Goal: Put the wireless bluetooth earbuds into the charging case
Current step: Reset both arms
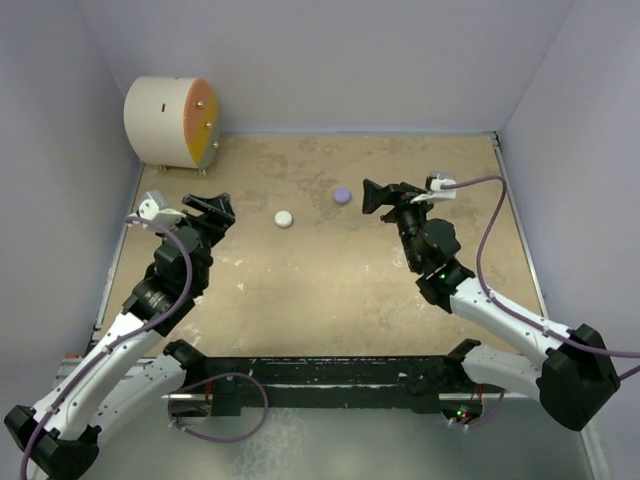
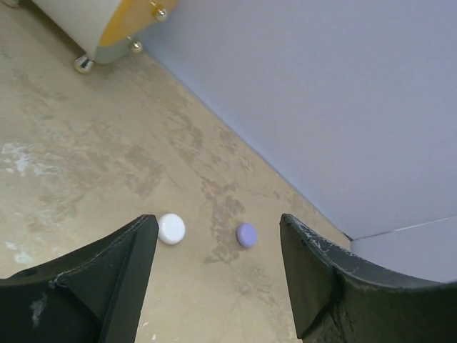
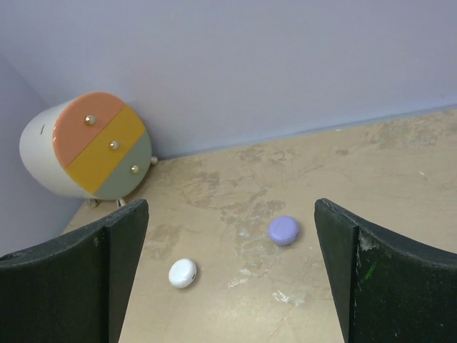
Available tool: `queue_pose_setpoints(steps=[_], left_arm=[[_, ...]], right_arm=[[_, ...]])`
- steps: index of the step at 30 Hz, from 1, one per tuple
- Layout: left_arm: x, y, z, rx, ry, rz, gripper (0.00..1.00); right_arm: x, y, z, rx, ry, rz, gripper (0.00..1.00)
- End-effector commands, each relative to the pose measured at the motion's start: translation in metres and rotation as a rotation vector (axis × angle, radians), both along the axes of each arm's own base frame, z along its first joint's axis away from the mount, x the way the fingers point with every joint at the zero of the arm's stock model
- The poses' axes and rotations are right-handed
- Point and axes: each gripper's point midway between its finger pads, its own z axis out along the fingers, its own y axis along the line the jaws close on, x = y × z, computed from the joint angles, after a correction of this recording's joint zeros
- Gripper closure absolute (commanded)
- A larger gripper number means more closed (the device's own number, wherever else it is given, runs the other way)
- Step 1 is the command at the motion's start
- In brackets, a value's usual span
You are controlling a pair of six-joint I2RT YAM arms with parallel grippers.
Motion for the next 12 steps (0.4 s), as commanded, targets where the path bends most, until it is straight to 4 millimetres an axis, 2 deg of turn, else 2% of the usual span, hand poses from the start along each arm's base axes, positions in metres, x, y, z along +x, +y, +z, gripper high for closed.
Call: queue_pose_setpoints(steps=[1,3,5,12], left_arm=[[-0.008,0.017,-0.018,0.064,0.057,0.055,0.31],[-0.011,0.020,-0.022,0.070,0.067,0.065,0.31],[-0.014,0.024,-0.025,0.075,0.073,0.078,0.30],[-0.020,0.032,-0.026,0.070,0.054,0.096,0.29]], right_arm=[[-0.006,-0.039,0.012,0.151,0.012,-0.172,0.00],[-0.013,-0.057,0.013,0.191,-0.001,-0.235,0.00],[-0.019,-0.065,0.016,0.206,-0.017,-0.250,0.00],[-0.018,-0.064,0.016,0.173,-0.018,-0.249,0.00]])
